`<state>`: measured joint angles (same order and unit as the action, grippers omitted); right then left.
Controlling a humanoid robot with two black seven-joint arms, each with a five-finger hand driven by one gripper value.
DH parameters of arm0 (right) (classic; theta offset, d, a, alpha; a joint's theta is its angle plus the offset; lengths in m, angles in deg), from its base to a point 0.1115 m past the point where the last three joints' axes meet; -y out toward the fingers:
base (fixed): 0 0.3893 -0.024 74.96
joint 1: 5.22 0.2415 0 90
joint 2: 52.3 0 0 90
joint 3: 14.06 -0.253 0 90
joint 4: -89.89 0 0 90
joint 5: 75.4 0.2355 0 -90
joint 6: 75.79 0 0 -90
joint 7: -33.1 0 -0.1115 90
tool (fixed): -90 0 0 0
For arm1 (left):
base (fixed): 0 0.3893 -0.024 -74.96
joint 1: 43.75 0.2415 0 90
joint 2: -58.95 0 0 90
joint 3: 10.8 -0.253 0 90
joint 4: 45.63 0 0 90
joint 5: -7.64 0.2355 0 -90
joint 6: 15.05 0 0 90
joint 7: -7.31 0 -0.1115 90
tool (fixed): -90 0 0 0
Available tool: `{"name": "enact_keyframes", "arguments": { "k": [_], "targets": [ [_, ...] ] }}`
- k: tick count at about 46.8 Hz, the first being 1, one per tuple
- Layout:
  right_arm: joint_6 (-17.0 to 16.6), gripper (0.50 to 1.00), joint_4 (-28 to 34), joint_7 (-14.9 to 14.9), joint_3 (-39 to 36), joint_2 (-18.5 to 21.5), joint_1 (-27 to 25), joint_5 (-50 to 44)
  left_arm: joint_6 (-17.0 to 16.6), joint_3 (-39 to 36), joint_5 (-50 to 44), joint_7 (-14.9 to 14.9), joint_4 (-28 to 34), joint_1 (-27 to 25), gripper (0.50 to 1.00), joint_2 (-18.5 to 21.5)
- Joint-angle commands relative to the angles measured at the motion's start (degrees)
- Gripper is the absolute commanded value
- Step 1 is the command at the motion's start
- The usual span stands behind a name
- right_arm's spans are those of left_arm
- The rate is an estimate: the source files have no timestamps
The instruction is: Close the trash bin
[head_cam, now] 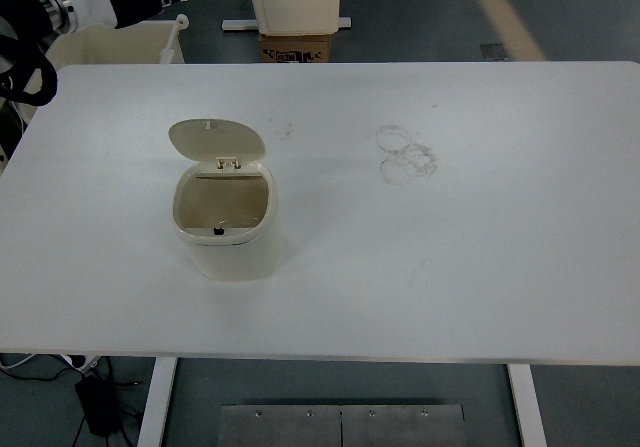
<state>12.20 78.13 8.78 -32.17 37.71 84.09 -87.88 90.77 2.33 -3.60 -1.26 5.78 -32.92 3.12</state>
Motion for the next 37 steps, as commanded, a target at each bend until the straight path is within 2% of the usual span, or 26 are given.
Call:
{"name": "enact_keyframes", "arguments": {
  "k": [1,11,18,25,37],
  "targets": [
    [0.0,0.991,0.0,0.0,0.0,0.0,0.1,0.0,-0.1,-1.9,1.1,-0.1,3.2,-2.5,1.000,0.3],
    [0.0,0.991,0.1,0.0,0.0,0.0,0.1,0.0,1.2,-10.6,1.9,-2.2,10.1,-10.2,1.000,0.3],
    [0.0,0.991,0.1,0.0,0.0,0.0,0.2,0.0,1.8,-19.6,1.9,-3.5,15.8,-16.5,1.000,0.3],
    [0.0,0.991,0.1,0.0,0.0,0.0,0.2,0.0,2.7,-27.4,1.9,-3.6,21.3,-22.4,1.000,0.4],
    [0.0,0.991,0.1,0.0,0.0,0.0,0.5,0.0,3.6,-37.3,1.9,-4.3,25.1,-29.0,1.000,0.1]
  ]
}}
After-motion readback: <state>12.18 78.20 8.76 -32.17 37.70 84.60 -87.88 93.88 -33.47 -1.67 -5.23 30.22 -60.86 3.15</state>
